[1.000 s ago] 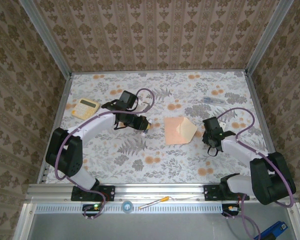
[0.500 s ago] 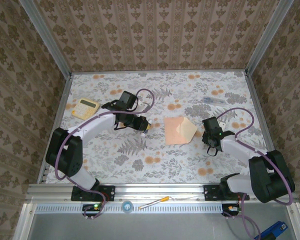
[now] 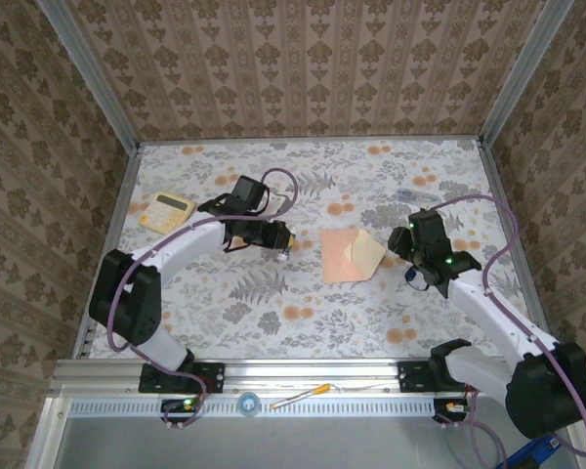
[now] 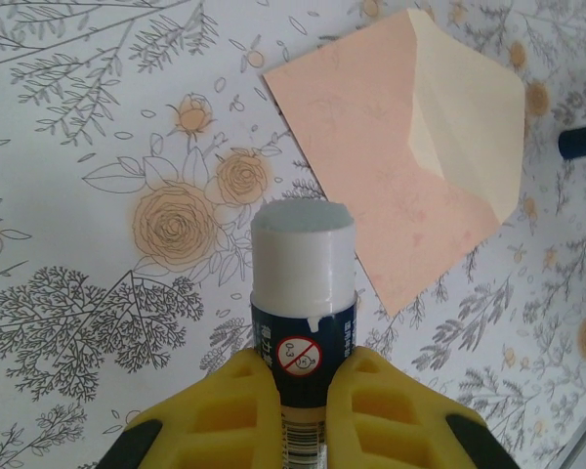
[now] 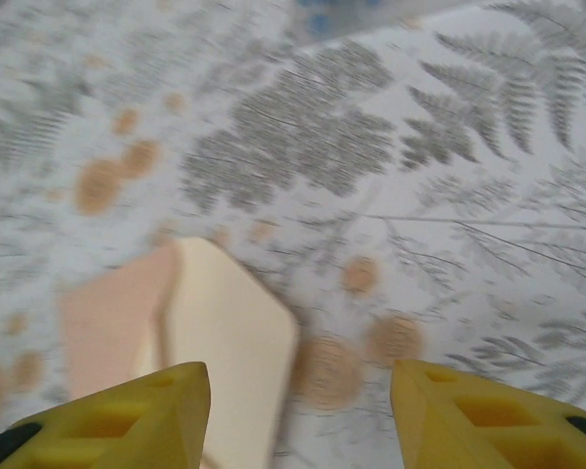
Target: Place the letter into the envelope and seal it
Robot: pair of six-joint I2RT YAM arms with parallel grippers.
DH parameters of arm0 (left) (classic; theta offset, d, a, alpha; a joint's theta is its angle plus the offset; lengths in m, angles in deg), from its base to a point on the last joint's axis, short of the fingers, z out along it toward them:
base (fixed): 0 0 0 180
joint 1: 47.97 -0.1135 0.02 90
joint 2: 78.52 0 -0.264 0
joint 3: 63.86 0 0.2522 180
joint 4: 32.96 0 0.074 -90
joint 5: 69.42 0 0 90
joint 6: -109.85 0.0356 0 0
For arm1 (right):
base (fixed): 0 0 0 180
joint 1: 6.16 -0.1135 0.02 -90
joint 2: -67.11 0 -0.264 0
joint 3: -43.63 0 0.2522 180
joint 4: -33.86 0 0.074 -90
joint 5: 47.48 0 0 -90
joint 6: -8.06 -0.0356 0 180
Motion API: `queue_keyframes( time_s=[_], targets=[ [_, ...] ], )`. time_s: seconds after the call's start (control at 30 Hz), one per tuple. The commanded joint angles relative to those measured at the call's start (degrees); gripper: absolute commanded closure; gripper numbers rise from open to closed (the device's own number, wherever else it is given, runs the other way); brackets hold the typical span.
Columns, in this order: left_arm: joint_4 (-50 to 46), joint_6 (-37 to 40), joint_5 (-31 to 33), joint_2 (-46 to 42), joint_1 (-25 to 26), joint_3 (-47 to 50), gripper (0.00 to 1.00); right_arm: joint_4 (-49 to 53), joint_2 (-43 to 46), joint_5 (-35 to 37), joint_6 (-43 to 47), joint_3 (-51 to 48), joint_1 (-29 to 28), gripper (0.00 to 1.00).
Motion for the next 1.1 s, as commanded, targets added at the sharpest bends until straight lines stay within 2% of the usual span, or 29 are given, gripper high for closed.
queue_keyframes(
  time_s=[0.0, 0.13, 0.23, 0.37, 0.53, 0.77, 1.07],
  targets=[
    [2.69, -6.72, 1.98, -2.13, -0.34, -0.38, 0.93, -0.66, 0.81, -11.05, -0.58, 2.44, -0.33, 0.46],
    [7.99, -14.34, 3.00, -3.76, -0.12, 1.11, 0.92, -5.92, -4.20, -24.41, -3.55, 3.97, -1.68, 0.46],
    [11.94, -18.05, 3.84, -5.66, 0.74, 2.18, 0.92, -9.21, -8.27, -29.28, -4.64, 5.82, -5.07, 0.44],
    [14.16, -20.92, 5.66, -8.47, 1.70, 3.23, 0.92, -10.03, -13.31, -31.30, -3.87, 10.26, -10.66, 0.36],
    [17.32, -23.60, 5.45, -11.69, 1.81, 5.60, 0.92, -11.93, -18.47, -34.54, -3.63, 15.71, -14.88, 0.34],
    [22.37, -26.95, 4.43, -15.79, 1.81, 8.85, 0.92, -17.49, -24.10, -38.22, -5.94, 19.10, -16.71, 0.33],
    [25.62, -30.12, 3.50, -18.40, 1.05, 10.59, 0.92, -23.02, -27.37, -39.52, -7.45, 20.28, -18.77, 0.34]
  ],
)
